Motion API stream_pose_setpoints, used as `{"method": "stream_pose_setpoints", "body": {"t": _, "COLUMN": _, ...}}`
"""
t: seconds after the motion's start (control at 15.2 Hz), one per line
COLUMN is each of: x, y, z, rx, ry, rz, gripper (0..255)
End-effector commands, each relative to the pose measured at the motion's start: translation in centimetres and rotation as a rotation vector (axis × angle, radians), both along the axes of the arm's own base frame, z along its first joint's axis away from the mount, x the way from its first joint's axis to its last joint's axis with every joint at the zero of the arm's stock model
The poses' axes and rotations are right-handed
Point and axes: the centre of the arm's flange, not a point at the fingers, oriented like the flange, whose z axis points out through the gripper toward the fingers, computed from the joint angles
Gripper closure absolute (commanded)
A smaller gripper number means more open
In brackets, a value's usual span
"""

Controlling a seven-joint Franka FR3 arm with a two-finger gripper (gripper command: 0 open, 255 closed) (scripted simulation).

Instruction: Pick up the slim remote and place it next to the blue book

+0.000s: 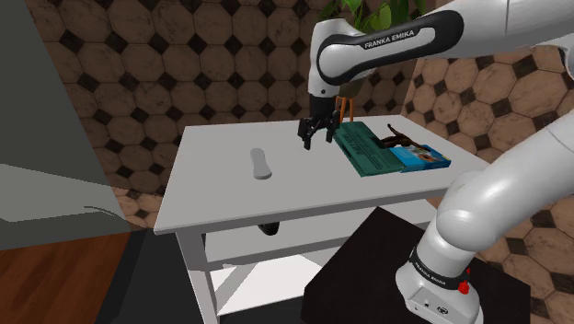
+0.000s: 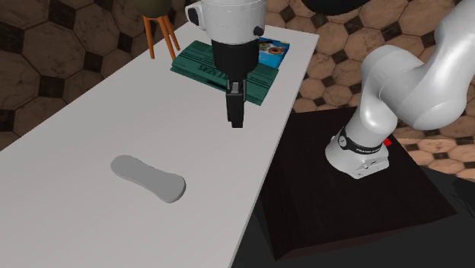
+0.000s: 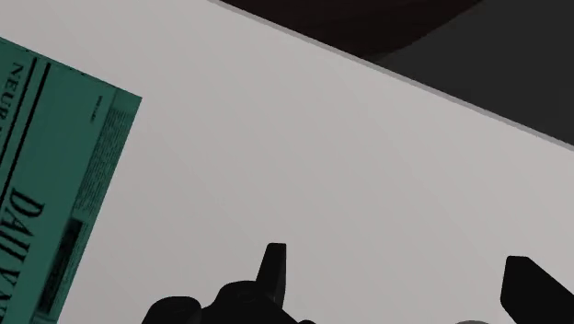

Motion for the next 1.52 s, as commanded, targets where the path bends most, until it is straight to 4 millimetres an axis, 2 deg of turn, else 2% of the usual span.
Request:
{"method": "stream_pose_setpoints", "body": {"t": 0.0, "x": 2.2, "y": 0.6, "z": -1.3, "rx": 0.002, "ry": -0.004, "rz": -0.029, "gripper": 0}}
{"method": "stream_pose_setpoints", "body": {"t": 0.66, "x": 13.7, "y": 2.9, "z": -6.9, "rx": 0.009, "ry": -0.019, "rz": -0.164, "gripper": 0}}
{"method": "stream_pose_setpoints", "body": {"t": 1.25, "x": 24.1, "y": 3.6, "z": -11.7, "rx": 0.015, "ry": -0.033, "rz": -0.285, "gripper": 0}}
{"method": "stream_pose_setpoints", "body": {"t": 1.45, "x": 24.1, "y": 3.6, "z": -13.2, "rx": 0.015, "ry": -0.033, "rz": -0.285, "gripper": 0}}
